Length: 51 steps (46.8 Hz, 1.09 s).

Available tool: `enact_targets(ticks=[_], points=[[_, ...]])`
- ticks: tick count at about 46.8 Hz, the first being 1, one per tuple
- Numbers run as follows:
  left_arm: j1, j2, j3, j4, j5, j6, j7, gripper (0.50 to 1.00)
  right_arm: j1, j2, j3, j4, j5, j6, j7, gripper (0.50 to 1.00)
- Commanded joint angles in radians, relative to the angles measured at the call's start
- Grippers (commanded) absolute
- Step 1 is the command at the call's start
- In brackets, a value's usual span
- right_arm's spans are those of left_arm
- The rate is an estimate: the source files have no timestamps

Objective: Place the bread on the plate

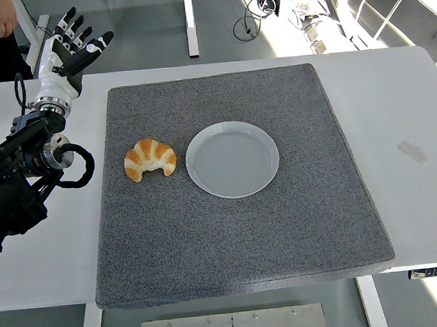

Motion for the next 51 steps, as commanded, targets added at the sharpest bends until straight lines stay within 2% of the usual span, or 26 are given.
enact_targets(ticks=[1,8,16,23,27,35,45,51], points=[[-0.026,0.013,0.084,-0.007,0.001,0.034,0.002,0.781,-0.001,0.0,0.0,0.0,-0.001,0.0,0.0,1.0],[-0.091,0.079,0.227,-0.091,0.001,0.111,0.019,0.764,-0.001,0.0,0.0,0.0,0.0,0.0,0.0,1.0],[-0.175,0.185,0.361,-0.28,0.06,0.207,0.127,0.76,-0.001,0.0,0.0,0.0,0.0,0.0,0.0,1.0],[-0.204,0.215,0.447,-0.37,0.218,0.308,0.192,0.761,0.001,0.0,0.0,0.0,0.0,0.0,0.0,1.0],[-0.204,0.234,0.467,-0.412,0.287,0.319,0.23,0.761,-0.001,0.0,0.0,0.0,0.0,0.0,0.0,1.0],[-0.204,0.254,0.529,-0.49,0.398,0.341,0.25,0.761,-0.001,0.0,0.0,0.0,-0.001,0.0,0.0,1.0],[-0.226,0.294,0.602,-0.608,0.501,0.348,0.339,0.763,-0.001,0.0,0.0,0.0,0.0,0.0,0.0,1.0],[-0.241,0.298,0.644,-0.625,0.562,0.344,0.396,0.772,-0.001,0.0,0.0,0.0,0.0,0.0,0.002,1.0]])
